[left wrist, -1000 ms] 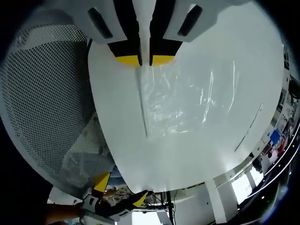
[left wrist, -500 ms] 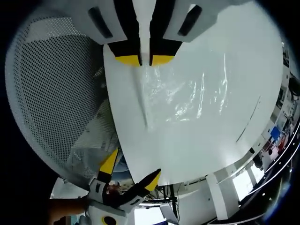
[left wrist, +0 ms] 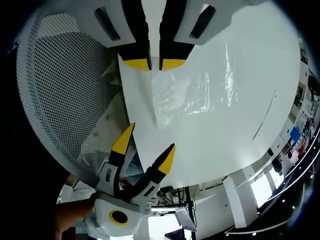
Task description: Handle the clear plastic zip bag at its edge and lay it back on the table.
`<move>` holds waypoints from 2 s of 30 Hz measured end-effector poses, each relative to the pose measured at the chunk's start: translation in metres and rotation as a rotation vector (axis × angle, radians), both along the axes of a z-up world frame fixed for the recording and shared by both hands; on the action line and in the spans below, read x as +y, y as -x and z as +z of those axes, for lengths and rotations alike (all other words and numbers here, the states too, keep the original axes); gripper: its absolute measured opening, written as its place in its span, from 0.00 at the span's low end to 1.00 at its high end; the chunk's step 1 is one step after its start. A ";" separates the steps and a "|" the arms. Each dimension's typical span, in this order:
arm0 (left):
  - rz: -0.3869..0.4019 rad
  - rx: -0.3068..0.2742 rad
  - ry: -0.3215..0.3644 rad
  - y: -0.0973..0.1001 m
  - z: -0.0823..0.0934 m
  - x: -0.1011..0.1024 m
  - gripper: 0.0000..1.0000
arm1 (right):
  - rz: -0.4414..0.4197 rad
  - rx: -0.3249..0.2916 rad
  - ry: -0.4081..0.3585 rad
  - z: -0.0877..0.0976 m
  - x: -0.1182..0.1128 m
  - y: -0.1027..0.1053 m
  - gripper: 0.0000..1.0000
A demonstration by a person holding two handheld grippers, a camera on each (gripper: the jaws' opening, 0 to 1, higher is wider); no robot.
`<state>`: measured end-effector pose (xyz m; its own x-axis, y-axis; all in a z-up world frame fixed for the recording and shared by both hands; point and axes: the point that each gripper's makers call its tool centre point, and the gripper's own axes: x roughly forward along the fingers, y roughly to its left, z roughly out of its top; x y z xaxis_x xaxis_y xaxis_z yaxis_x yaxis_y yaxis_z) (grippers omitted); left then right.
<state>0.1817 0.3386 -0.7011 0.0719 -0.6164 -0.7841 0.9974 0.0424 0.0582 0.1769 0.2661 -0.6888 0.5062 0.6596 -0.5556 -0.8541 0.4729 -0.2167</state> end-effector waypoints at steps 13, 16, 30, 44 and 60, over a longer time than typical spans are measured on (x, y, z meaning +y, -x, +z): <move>-0.009 -0.015 0.051 0.003 0.019 -0.014 0.03 | 0.092 -0.006 0.038 -0.007 0.017 0.002 0.25; -0.006 -0.015 0.067 0.004 0.024 -0.016 0.03 | 0.097 -0.007 0.040 -0.006 0.018 0.002 0.24; -0.023 -0.014 0.095 0.011 0.035 -0.025 0.03 | 0.115 -0.046 0.073 -0.006 0.016 -0.001 0.08; -0.083 -0.121 0.040 0.006 0.025 -0.017 0.00 | 0.146 -0.063 0.099 -0.007 0.022 0.004 0.00; -0.144 -0.208 0.006 0.000 0.022 -0.019 0.02 | 0.167 -0.093 0.135 0.001 0.029 0.001 0.00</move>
